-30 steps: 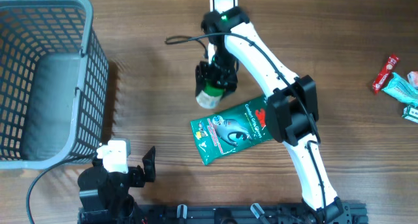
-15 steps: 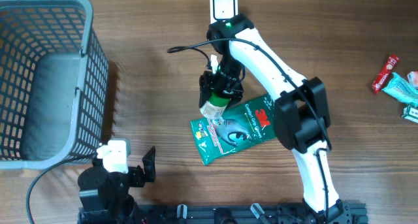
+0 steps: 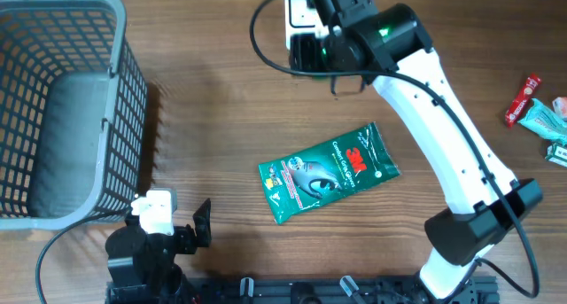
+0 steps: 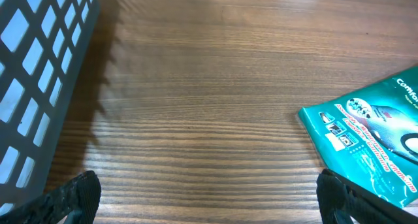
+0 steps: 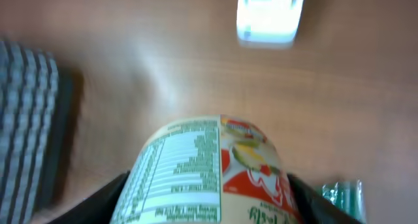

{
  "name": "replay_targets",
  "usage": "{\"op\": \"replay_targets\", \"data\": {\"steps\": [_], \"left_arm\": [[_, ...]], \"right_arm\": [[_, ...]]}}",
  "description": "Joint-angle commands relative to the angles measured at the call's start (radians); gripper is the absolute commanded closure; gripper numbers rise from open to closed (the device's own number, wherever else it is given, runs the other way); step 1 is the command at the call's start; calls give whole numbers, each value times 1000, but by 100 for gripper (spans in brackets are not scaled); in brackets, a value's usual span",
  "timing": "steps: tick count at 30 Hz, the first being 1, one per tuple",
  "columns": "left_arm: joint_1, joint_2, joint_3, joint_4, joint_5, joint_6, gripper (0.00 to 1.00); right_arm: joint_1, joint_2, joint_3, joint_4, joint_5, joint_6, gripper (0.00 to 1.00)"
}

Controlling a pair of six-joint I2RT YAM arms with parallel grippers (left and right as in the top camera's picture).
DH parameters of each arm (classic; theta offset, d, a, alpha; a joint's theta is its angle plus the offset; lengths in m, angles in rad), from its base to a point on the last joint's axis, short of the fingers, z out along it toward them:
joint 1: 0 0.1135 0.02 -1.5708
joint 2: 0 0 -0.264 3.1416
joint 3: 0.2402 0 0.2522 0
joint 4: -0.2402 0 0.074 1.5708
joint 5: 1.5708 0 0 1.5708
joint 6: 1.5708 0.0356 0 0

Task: Scan the item barcode
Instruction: 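Lift the jar and hold it in front of the scanner, then carry the jar to the right edge and release it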

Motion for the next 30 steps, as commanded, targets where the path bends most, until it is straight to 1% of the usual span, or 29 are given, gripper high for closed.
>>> {"op": "replay_targets", "data": {"steps": [1, 3, 5, 9, 13, 16, 18, 22, 24, 30], "left_arm": [[-4, -4, -5, 2, 2, -9, 0], [-4, -4, -5, 2, 2, -9, 0], [-4, -4, -5, 2, 2, -9, 0], [-4, -4, -5, 2, 2, -9, 0], [-4, -4, -5, 2, 2, -9, 0], [-4, -4, -5, 2, 2, -9, 0], [-4, -4, -5, 2, 2, -9, 0], [-4, -4, -5, 2, 2, -9, 0], [-4, -4, -5, 2, 2, -9, 0], [-4, -4, -5, 2, 2, -9, 0]], "right_arm": [[2, 31, 5, 170, 232, 11, 52], [2, 69, 5, 277, 299, 3, 54], [-5, 117, 5, 381, 320, -51, 54], [-41, 222, 5, 584, 360, -96, 55], [-90, 324, 5, 826, 360, -92, 55], [-99, 400, 5, 969, 360, -93, 49], [-98, 451, 5, 1021, 360, -92, 49], [-96, 510, 5, 1040, 356, -51, 50], [-93, 523, 5, 1040, 356, -32, 52], [-93, 532, 5, 1026, 356, 16, 50]]}}
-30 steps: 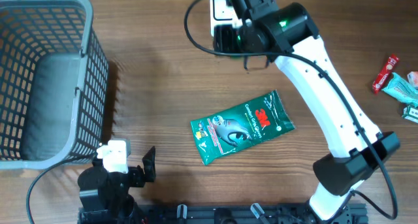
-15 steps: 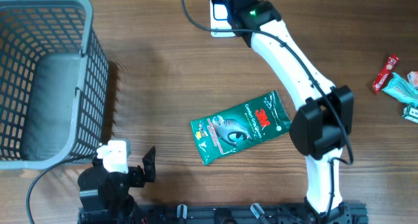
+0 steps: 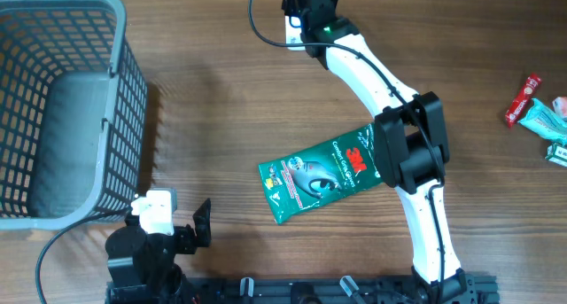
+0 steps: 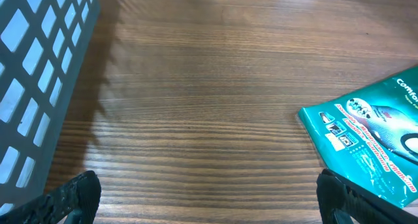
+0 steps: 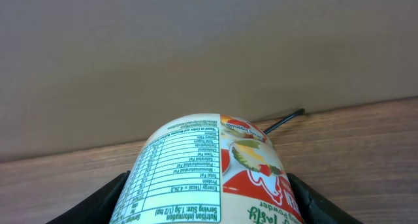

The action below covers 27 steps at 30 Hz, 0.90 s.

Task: Scan the item barcode
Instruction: 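Carry the jar to the right edge and release it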

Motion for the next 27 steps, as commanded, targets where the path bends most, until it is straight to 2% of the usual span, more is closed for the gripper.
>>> {"op": "replay_targets", "data": {"steps": [1, 6, 10, 13, 17, 22, 27], "left_arm": [[-4, -4, -5, 3, 2, -9, 0], [-4, -4, -5, 3, 2, -9, 0], [-4, -4, -5, 3, 2, -9, 0], [-4, -4, -5, 3, 2, -9, 0], [-4, -4, -5, 3, 2, -9, 0], [-4, -4, -5, 3, 2, -9, 0], [-4, -4, -5, 3, 2, -9, 0]], "right_arm": [[4, -3, 11, 7, 13, 32, 50], [2, -47, 12, -50, 13, 33, 50], [-59, -196, 12, -393, -2, 122, 50], [-192, -261, 12, -694, -153, 193, 50], [-428, -233, 11, -951, -347, 170, 49], [-654, -176, 11, -1015, -399, 67, 47], [-808, -86, 11, -954, -370, 51, 43]]}}
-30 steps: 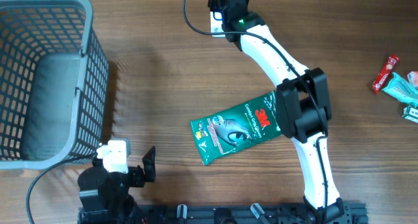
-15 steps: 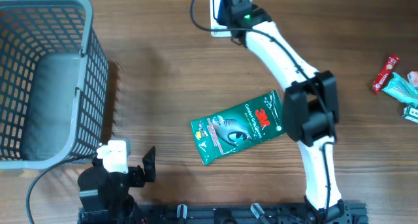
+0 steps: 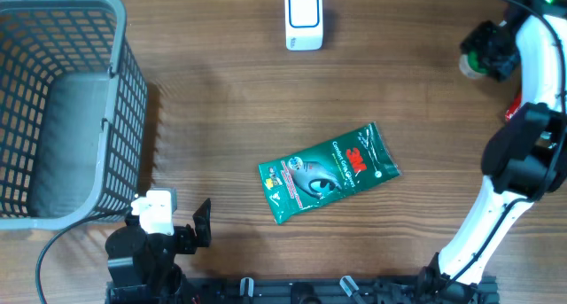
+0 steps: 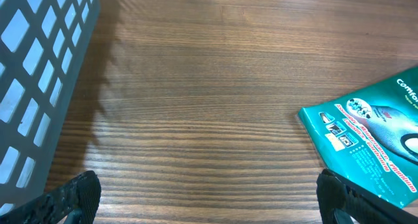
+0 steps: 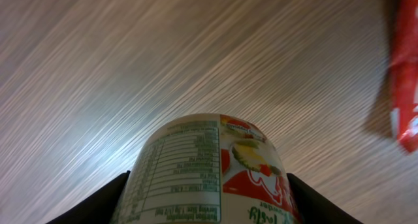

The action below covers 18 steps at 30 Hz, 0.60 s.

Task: Scan the item barcode
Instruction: 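Carry the jar to the right edge and release it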

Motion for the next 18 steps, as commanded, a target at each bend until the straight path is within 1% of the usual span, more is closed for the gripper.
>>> {"op": "replay_targets", "data": {"steps": [1, 2, 4, 6, 8, 9, 13, 16, 18], "left_arm": [[-4, -4, -5, 3, 1, -9, 0], [-4, -4, -5, 3, 1, -9, 0], [-4, -4, -5, 3, 1, -9, 0], [-4, -4, -5, 3, 1, -9, 0], [-4, -4, -5, 3, 1, -9, 0], [-4, -4, -5, 3, 1, -9, 0], [-4, -4, -5, 3, 1, -9, 0], [-4, -4, -5, 3, 1, -9, 0], [-4, -4, -5, 3, 1, -9, 0]], "right_arm": [[-91, 95, 5, 71, 27, -32, 40], [-116, 122, 5, 97, 34, -32, 39], [-163, 184, 5, 129, 14, -32, 40], [-177, 196, 5, 147, 16, -30, 39], [-182, 194, 16, 156, 16, -31, 5], [-182, 193, 47, 140, 14, -31, 1], [-168, 149, 213, 47, -105, -32, 0], [-145, 61, 340, -41, -105, -31, 0], [-117, -4, 357, -97, -120, -24, 0]]}}
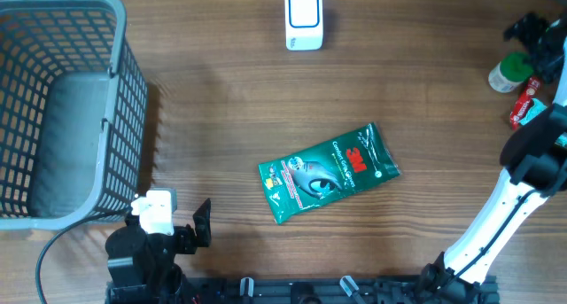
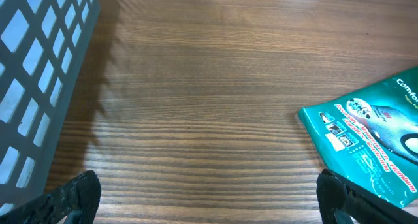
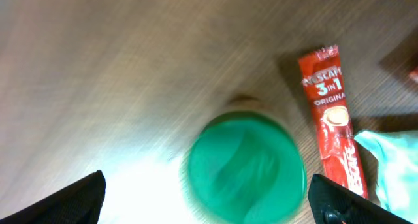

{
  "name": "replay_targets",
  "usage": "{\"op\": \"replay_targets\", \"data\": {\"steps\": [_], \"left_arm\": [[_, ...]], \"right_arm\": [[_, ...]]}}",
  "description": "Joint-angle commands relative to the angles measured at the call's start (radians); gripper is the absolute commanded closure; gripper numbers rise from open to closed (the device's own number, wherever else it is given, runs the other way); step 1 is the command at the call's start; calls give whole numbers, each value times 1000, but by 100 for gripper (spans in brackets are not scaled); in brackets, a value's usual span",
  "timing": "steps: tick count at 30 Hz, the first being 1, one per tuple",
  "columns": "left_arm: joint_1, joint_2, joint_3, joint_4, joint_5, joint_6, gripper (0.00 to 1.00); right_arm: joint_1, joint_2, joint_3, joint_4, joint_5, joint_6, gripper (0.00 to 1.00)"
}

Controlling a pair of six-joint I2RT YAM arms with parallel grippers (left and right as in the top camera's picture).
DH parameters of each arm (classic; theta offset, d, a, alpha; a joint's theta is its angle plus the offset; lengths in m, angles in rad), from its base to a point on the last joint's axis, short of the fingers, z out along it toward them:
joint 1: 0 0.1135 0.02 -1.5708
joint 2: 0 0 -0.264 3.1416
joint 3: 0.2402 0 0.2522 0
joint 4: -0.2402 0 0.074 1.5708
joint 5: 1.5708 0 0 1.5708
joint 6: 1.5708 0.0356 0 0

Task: Scan the item barcode
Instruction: 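Carry the jar to the right edge and release it, then reach the right gripper to the green 3M gloves pack and grasp it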

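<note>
The white barcode scanner [image 1: 303, 19] stands at the table's far edge, in the middle. A green-lidded bottle [image 1: 507, 74] stands upright at the far right; the right wrist view looks straight down on its lid [image 3: 246, 166]. My right gripper [image 3: 208, 190] is open above it, one finger on either side and clear of it; overhead it is at the right edge [image 1: 534, 31]. A green 3M packet [image 1: 328, 173] lies flat mid-table, its corner showing in the left wrist view [image 2: 375, 142]. My left gripper [image 2: 206, 194] is open and empty, low at the near left.
A grey wire basket [image 1: 62, 109] fills the left side, its wall [image 2: 32, 74] close to my left gripper. A red Nescafe sachet [image 3: 330, 119] lies right beside the bottle, with a teal packet [image 1: 539, 116] next to it at the right edge.
My right gripper was shut on the bottle above the far-right table. Now it is open and the bottle stands on the table beside the red sachet. The left arm has not moved.
My right gripper first held the bottle just in front of the scanner, then up at the scanner facing the back wall. Then it held the bottle at the far right, and now the bottle stands there released. The packet and left arm stayed put.
</note>
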Motion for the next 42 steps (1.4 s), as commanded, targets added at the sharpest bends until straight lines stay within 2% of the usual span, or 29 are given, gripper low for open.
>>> {"op": "replay_targets", "data": {"steps": [1, 4, 7, 11, 16, 19, 22, 25, 27, 30, 32, 35, 37, 42], "left_arm": [[-4, -4, -5, 3, 2, -9, 0], [-4, -4, -5, 3, 2, -9, 0], [-4, -4, -5, 3, 2, -9, 0], [-4, -4, -5, 3, 2, -9, 0], [-4, -4, -5, 3, 2, -9, 0], [-4, -4, -5, 3, 2, -9, 0], [-4, -4, -5, 3, 2, -9, 0], [-4, -4, -5, 3, 2, -9, 0], [-4, -4, -5, 3, 2, -9, 0], [-4, -4, -5, 3, 2, -9, 0], [-4, -4, -5, 3, 2, -9, 0], [-4, -4, -5, 3, 2, -9, 0], [-4, -4, -5, 3, 2, -9, 0], [-4, -4, -5, 3, 2, -9, 0]], "right_arm": [[64, -166, 62, -92, -47, 23, 0], [168, -228, 62, -306, -47, 131, 0], [288, -241, 61, -441, -47, 124, 0], [452, -259, 59, -441, -179, -29, 0], [634, -391, 43, -441, -143, -113, 0], [710, -531, -66, -441, -86, -109, 0], [764, -681, -257, -441, -8, -89, 0], [789, -753, -490, -409, 177, 91, 0], [790, -755, -654, -305, 197, 180, 0], [790, -752, -981, 34, 31, 249, 0], [790, -741, -1136, 160, -128, 442, 0], [792, -738, -1265, 225, -231, 753, 0], [793, -738, -1327, 255, -233, 866, 0], [798, -738, -1416, 341, -234, 913, 0]]}}
